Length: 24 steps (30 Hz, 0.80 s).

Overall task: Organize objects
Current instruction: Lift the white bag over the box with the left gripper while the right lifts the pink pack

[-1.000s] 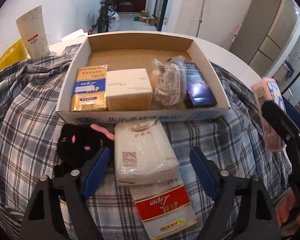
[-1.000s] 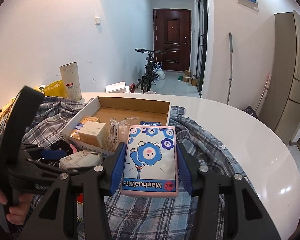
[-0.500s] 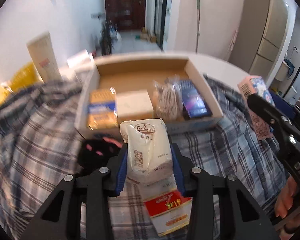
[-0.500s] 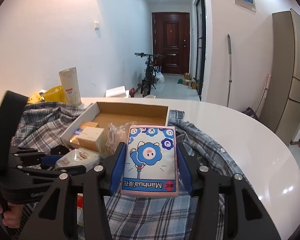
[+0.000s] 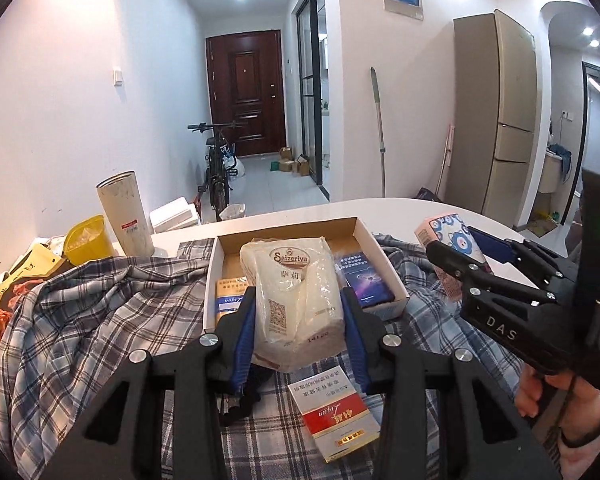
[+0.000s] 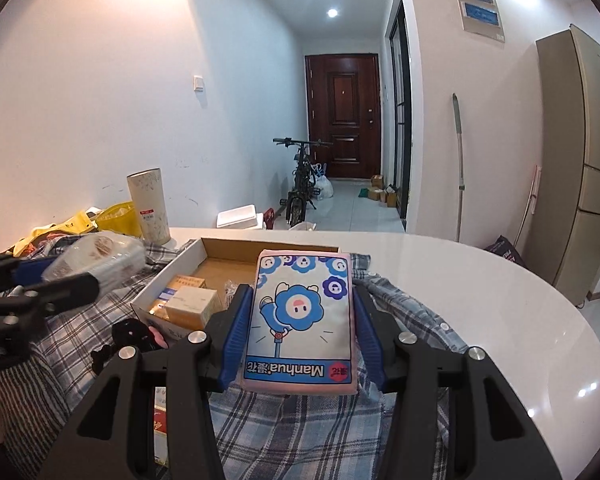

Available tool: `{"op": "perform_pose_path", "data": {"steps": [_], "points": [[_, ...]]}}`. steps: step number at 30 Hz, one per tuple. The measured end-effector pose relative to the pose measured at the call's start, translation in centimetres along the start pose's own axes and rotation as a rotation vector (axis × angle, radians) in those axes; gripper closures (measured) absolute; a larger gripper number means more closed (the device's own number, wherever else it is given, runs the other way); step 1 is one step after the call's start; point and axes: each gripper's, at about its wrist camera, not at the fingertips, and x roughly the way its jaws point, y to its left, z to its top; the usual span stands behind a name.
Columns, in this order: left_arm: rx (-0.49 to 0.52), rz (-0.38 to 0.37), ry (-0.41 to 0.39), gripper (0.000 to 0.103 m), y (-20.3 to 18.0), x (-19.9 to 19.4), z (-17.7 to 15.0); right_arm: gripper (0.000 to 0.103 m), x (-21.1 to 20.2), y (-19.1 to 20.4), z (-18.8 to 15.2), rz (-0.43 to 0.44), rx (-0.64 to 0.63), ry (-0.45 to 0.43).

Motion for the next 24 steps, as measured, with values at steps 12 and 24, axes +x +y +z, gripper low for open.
{"op": "perform_pose_path", "data": {"steps": [12, 24], "points": [[-0.045, 0.032, -0.163, 0.061, 2.7, -1.8, 8.4, 0.054, -3.6, 1.2, 7.5, 0.013, -0.025, -0.103], [-0.174, 0.005, -0.190, 0.061, 6.3, 5.3, 11.4, 0.054, 4.1, 1.7, 14.0, 0.058, 0.073, -0.184]]}}
